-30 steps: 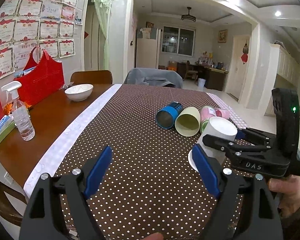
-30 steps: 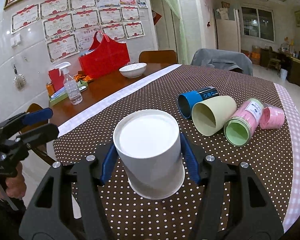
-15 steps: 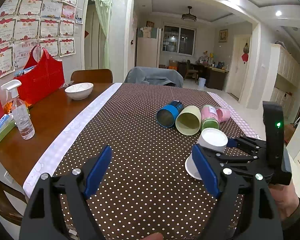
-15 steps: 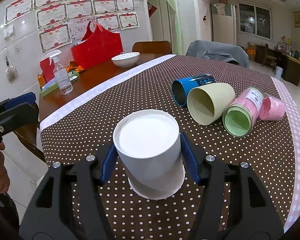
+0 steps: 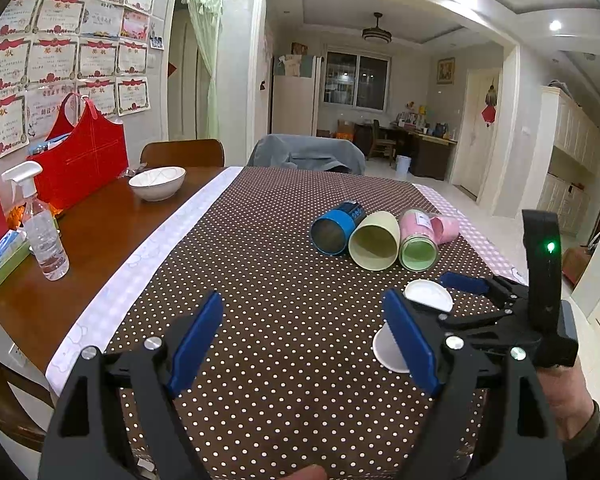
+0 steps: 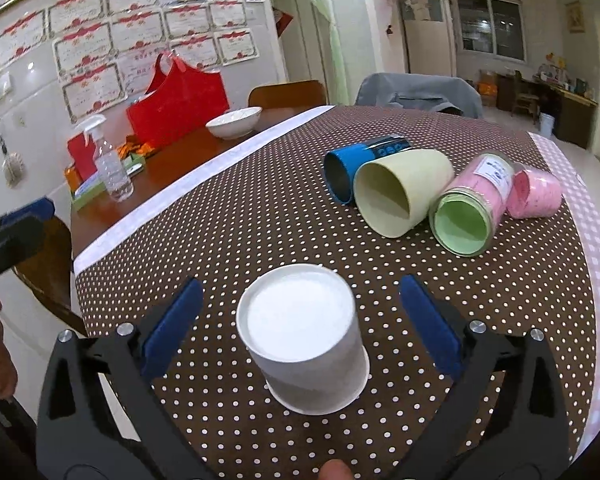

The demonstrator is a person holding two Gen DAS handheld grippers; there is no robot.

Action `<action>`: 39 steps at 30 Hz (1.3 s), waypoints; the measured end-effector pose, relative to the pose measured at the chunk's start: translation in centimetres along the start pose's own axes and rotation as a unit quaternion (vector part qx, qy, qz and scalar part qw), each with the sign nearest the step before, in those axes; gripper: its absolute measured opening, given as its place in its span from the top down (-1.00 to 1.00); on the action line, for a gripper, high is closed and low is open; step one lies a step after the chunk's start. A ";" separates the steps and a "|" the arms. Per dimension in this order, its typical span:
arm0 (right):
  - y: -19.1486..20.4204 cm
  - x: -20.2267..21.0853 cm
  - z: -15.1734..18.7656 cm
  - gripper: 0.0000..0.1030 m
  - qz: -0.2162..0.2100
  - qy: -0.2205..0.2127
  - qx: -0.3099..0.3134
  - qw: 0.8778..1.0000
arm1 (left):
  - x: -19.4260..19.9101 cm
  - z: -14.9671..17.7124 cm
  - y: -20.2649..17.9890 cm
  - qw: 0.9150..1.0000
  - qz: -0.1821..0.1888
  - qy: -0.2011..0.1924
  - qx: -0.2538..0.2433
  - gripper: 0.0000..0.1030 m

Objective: Flip cup upside down

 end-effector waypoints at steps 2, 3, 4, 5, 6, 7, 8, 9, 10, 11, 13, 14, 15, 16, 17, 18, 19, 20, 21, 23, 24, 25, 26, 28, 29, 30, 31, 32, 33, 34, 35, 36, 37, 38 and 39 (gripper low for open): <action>-0.2 0.3 -0.2 -0.88 0.003 -0.004 -0.006 1.000 | 0.0 0.0 -0.2 1.000 0.000 -0.001 -0.001 -0.58; -0.2 0.5 -0.3 -0.88 0.002 -0.006 -0.010 1.000 | 0.0 0.0 -0.3 1.000 0.001 -0.001 -0.001 -0.58; -0.3 0.5 -0.5 -0.88 0.001 -0.006 -0.012 1.000 | 0.1 0.0 -0.4 1.000 0.002 0.000 -0.002 -0.58; -0.3 0.7 -0.6 -0.88 0.000 -0.008 -0.015 1.000 | 0.1 0.0 -0.5 1.000 0.003 0.000 -0.003 -0.58; -0.3 0.8 -0.7 -0.88 0.000 -0.009 -0.017 1.000 | 0.2 0.0 -0.7 1.000 0.003 0.000 -0.005 -0.58; -0.3 0.9 -0.8 -0.88 -0.001 -0.010 -0.018 1.000 | 0.3 -0.1 -0.8 1.000 0.003 -0.001 -0.006 -0.58; -0.3 1.1 -0.9 -0.88 -0.002 -0.011 -0.019 1.000 | 0.4 -0.1 -0.9 1.000 0.005 -0.001 -0.007 -0.58; -0.2 1.2 -0.9 -0.88 -0.003 -0.011 -0.020 1.000 | 0.5 -0.2 -1.0 1.000 0.005 -0.002 -0.008 -0.58; -0.2 1.3 -1.1 -0.88 -0.004 -0.012 -0.022 1.000 | 0.6 -0.2 -1.2 1.000 0.005 -0.003 -0.010 -0.58; -0.2 1.4 -1.1 -0.88 -0.005 -0.012 -0.023 1.000 | 0.6 -0.2 -1.3 1.000 0.004 -0.004 -0.011 -0.58; -0.3 1.8 -1.3 -0.88 -0.003 -0.011 -0.024 1.000 | 0.7 -0.3 -1.5 1.000 0.003 -0.002 -0.012 -0.58; -0.3 2.0 -1.4 -0.88 -0.003 -0.010 -0.024 1.000 | 0.7 -0.4 -1.6 1.000 0.005 0.000 -0.012 -0.58; -0.3 2.2 -1.6 -0.88 -0.003 -0.011 -0.025 1.000 | 0.8 -0.4 -1.7 1.000 0.006 0.000 -0.013 -0.58; -0.4 2.5 -1.8 -0.88 -0.003 -0.014 -0.027 1.000 | 1.0 -0.6 -1.8 1.000 0.006 -0.002 -0.015 -0.58; -0.4 2.8 -1.9 -0.88 -0.002 -0.015 -0.029 0.999 | 1.2 -0.7 -2.0 1.000 0.005 -0.003 -0.018 -0.58; -0.4 3.1 -2.0 -0.88 -0.001 -0.017 -0.031 0.999 | 1.3 -0.8 -2.1 1.000 0.002 -0.005 -0.020 -0.58; -0.5 3.4 -2.2 -0.88 0.001 -0.019 -0.035 0.999 | 1.5 -0.9 -2.3 1.000 0.000 -0.007 -0.022 -0.58; -0.5 3.7 -2.4 -0.88 0.002 -0.021 -0.038 0.999 | 1.6 -0.9 -2.4 1.000 -0.001 -0.008 -0.023 -0.58; -0.6 4.1 -2.5 -0.88 0.003 -0.022 -0.042 0.999 | 1.8 -1.1 -2.5 1.000 -0.002 -0.009 -0.024 -0.58; -0.7 5.0 -2.9 -0.88 0.011 -0.026 -0.050 0.998 | 2.1 -1.3 -2.7 1.000 -0.008 -0.013 -0.028 -0.58; -0.8 5.6 -3.1 -0.88 0.015 -0.029 -0.054 0.998 | 2.2 -1.4 -2.8 0.999 -0.011 -0.015 -0.029 -0.58; -0.8 6.0 -3.2 -0.88 0.017 -0.032 -0.056 0.998 | 2.4 -1.5 -2.9 0.999 -0.015 -0.017 -0.031 -0.58; -0.8 6.6 -3.4 -0.88 0.021 -0.036 -0.058 0.997 | 2.6 -1.6 -3.0 0.999 -0.019 -0.019 -0.033 -0.58; -0.6 8.2 -3.7 -0.88 0.030 -0.051 -0.062 0.996 | 2.9 -1.7 -3.2 0.999 -0.025 -0.024 -0.035 -0.58; -0.6 8.8 -3.8 -0.88 0.034 -0.057 -0.063 0.996 | 3.1 -1.8 -3.3 0.999 -0.028 -0.028 -0.036 -0.58; -0.5 9.8 -3.9 -0.88 0.042 -0.067 -0.066 0.995 | 3.3 -1.9 -3.3 0.998 -0.031 -0.031 -0.037 -0.58; -0.5 10.5 -4.0 -0.88 0.047 -0.073 -0.068 0.994 | 3.5 -1.9 -3.4 0.998 -0.035 -0.035 -0.037 -0.58; -0.5 11.2 -4.1 -0.88 0.054 -0.080 -0.071 0.993 | 3.7 -2.0 -3.5 0.998 -0.037 -0.038 -0.038 -0.58; -0.5 11.9 -4.1 -0.88 0.061 -0.087 -0.073 0.992 | 3.9 -2.1 -3.6 0.998 -0.040 -0.042 -0.039 -0.58; -0.4 13.0 -4.1 -0.88 0.072 -0.098 -0.075 0.990 | 4.1 -2.2 -3.7 0.997 -0.044 -0.047 -0.041 -0.58; -0.4 13.7 -4.1 -0.88 0.081 -0.106 -0.077 0.988 | 4.2 -2.3 -3.8 0.997 -0.048 -0.050 -0.043 -0.58; -0.4 14.4 -4.0 -0.88 0.093 -0.114 -0.079 0.986 | 4.4 -2.3 -3.9 0.996 -0.052 -0.054 -0.045 -0.58; -0.4 14.9 -4.0 -0.88 0.101 -0.117 -0.081 0.985 | 4.7 -2.2 -4.0 0.996 -0.055 -0.058 -0.046 -0.58; -0.4 15.3 -3.9 -0.88 0.110 -0.120 -0.083 0.983 | 4.9 -2.3 -4.0 0.995 -0.056 -0.061 -0.046 -0.58; -0.4 15.7 -3.9 -0.88 0.116 -0.123 -0.084 0.982 | 5.0 -2.3 -4.0 0.995 -0.057 -0.064 -0.045 -0.58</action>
Point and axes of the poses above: each gripper's, at about its wrist camera, not at the fingertips, and x roughly against the way its jaws point, y to its left, z to its underside, the point moved 1 cm from there along -x, roughly the way its jaws point, and after that the axes turned 12 degrees about z, right-handed, at the moved point
